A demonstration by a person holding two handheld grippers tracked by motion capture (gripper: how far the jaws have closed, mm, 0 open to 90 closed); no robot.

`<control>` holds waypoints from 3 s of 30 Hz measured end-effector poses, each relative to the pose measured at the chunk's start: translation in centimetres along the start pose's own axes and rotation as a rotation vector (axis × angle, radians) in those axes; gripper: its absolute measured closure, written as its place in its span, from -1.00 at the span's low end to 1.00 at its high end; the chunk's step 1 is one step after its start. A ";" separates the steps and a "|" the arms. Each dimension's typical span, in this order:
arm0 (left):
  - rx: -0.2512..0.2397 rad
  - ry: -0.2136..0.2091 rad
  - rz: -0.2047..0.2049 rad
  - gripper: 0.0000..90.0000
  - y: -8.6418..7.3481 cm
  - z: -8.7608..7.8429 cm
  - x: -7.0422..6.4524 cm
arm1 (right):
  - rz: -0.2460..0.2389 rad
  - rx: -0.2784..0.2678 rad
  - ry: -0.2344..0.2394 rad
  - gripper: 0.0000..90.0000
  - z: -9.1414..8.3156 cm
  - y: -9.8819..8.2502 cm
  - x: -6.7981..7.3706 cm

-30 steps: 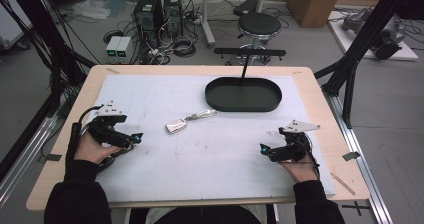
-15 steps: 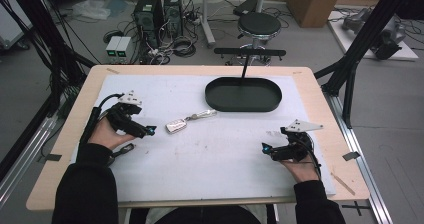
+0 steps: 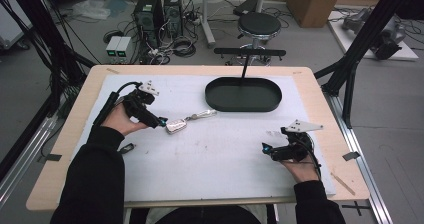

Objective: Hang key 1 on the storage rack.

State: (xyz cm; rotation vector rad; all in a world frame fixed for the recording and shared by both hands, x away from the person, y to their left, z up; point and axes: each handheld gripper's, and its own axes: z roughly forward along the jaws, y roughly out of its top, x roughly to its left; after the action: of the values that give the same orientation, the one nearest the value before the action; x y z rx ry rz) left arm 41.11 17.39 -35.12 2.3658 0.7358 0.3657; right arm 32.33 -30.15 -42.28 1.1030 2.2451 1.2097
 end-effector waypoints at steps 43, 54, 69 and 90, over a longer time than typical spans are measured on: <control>0.094 -0.183 0.098 -0.69 7.7 13.6 -1.0 | 0.023 -0.008 -0.039 -0.98 -0.1 -0.2 -1.1; 0.113 -0.173 0.124 -0.36 7.5 15.1 -1.3 | 0.030 -0.003 -0.061 -0.98 -0.1 -0.2 -1.1; 0.136 -0.192 0.089 0.65 7.6 15.4 -1.9 | 0.027 -0.055 -0.110 -0.98 -0.7 -0.1 -1.1; -0.096 -0.295 0.028 0.65 10.3 8.3 -0.8 | 0.016 -0.066 -0.110 -0.98 -0.5 0.1 -0.7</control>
State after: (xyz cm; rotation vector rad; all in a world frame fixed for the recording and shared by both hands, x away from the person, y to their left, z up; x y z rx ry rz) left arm 48.23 6.19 -35.00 2.2745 0.5352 0.0580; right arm 32.50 -30.98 -41.91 1.1357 2.1039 1.1908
